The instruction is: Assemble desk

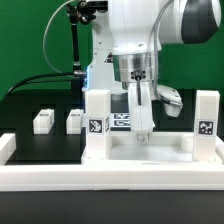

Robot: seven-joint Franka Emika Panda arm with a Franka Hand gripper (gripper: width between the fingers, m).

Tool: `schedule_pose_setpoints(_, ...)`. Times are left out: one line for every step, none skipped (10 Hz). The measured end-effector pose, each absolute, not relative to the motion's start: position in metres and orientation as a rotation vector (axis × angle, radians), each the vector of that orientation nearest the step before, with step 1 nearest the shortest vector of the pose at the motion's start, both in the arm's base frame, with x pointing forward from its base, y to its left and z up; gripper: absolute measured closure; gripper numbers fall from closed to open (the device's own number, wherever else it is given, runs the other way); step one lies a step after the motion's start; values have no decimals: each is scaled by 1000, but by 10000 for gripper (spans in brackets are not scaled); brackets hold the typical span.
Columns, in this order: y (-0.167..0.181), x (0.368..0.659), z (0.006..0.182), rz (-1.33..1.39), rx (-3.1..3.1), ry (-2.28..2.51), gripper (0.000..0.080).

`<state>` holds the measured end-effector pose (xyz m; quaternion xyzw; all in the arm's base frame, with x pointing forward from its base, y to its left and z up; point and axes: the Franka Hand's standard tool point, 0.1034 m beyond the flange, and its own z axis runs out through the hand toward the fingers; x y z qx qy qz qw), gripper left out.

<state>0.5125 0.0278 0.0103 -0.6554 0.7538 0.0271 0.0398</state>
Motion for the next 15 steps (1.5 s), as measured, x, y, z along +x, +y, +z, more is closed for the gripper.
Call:
schedule_pose_setpoints(28, 513, 10, 83, -2008, 2310, 737)
schedule_pose_setpoints(28, 513, 10, 83, -2009, 2309, 737)
schedule_pose_setpoints(28, 513, 10, 83, -2009, 2309, 737)
schedule_pose_setpoints(28, 513, 10, 82, -2018, 2301, 737)
schedule_pose_setpoints(27, 513, 11, 76, -2056, 2266, 737)
schedule_pose_setpoints(20, 511, 12, 53, -2209, 2112, 737)
schedule_pose_setpoints(9, 504, 11, 41, -2343, 1971, 738)
schedule_pose_setpoints(0, 499, 10, 40, -2429, 1869, 738)
schedule_pose_setpoints(-10, 495, 10, 51, -2546, 1703, 738)
schedule_pose_setpoints(-16, 492, 10, 67, -2605, 1609, 735)
schedule_pose_setpoints(-19, 491, 10, 63, -2640, 1549, 735)
schedule_pose_setpoints(-23, 490, 9, 61, -2664, 1513, 735)
schedule_pose_setpoints(-25, 489, 9, 58, -2700, 1451, 735)
schedule_pose_setpoints(-29, 489, 10, 53, -2740, 1378, 735)
schedule_pose_setpoints(-33, 490, 10, 46, -2803, 1256, 735)
